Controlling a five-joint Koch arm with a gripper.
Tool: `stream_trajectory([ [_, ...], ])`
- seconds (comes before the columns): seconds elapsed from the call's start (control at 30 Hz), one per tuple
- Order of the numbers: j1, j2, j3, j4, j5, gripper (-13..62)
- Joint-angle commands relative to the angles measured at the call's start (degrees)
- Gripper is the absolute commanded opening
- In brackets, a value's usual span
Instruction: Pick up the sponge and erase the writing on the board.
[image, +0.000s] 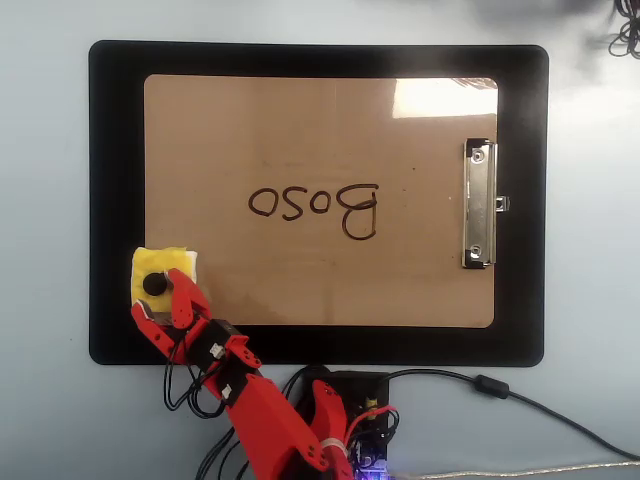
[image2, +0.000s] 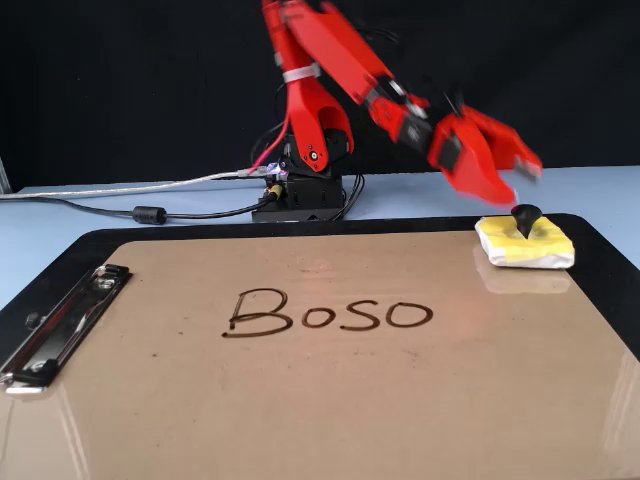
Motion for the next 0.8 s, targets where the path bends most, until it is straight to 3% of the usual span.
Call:
stream_trajectory([
  [0.0, -0.70, -3.43, -3.78, -7.82, 3.16, 33.3],
  [0.43, -0.53, -12.48, -7.91, -9.05, 5.27, 31.8],
  [0.6, 1.41, -13.18, -7.73, -9.05, 8.09, 22.0],
  [0.77, 4.31, -13.18, -7.73, -9.14, 8.53, 3.2],
])
